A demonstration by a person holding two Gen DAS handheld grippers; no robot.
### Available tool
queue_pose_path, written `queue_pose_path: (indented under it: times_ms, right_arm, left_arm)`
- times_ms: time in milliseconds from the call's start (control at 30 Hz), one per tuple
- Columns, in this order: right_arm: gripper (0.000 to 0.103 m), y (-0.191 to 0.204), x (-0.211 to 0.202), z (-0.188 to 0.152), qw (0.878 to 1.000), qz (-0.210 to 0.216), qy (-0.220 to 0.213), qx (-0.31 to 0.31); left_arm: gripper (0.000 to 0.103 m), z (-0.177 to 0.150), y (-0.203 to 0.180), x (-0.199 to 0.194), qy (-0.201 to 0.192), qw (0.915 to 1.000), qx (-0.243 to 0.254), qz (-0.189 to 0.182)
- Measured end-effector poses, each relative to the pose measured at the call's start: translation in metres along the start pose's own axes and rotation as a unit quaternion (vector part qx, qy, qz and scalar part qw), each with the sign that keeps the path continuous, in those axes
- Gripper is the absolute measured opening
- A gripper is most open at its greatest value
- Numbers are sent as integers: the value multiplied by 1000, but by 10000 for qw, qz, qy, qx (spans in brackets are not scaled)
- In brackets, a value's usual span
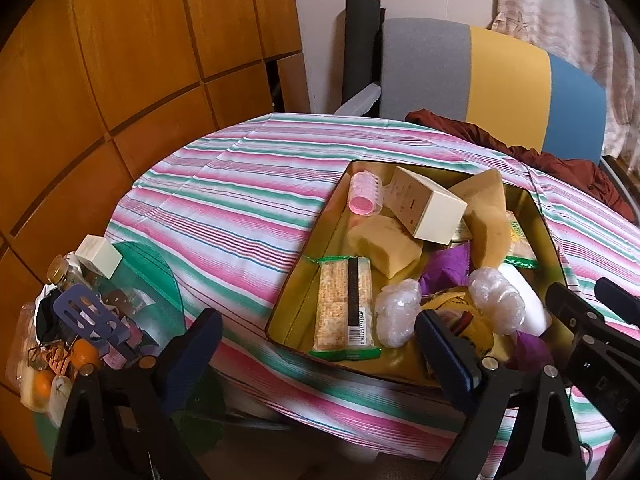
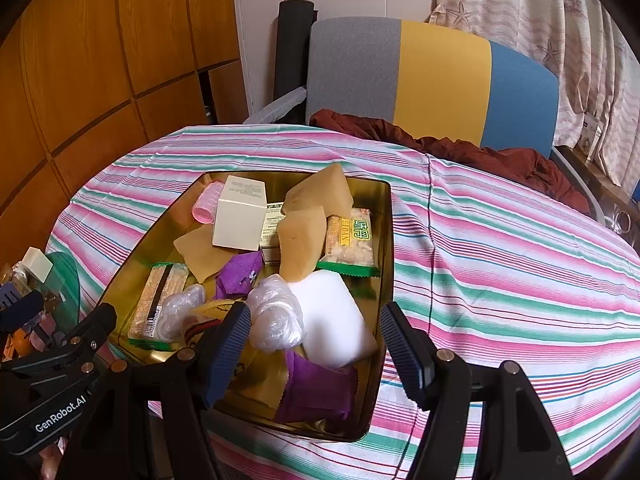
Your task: Organize objects
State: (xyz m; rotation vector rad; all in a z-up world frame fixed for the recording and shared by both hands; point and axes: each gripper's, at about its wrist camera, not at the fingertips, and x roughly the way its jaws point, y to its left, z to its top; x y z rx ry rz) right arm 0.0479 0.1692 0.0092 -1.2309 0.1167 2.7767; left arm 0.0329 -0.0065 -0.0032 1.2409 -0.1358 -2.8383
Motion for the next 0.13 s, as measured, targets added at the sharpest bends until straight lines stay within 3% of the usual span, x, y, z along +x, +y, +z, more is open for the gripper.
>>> queue_pose_path:
  times_ms: [133]
  right_arm:
    - [68,0,1,0,10000,10,7,30]
  left_arm:
    - [97,0,0,2,31,10000,-18,28]
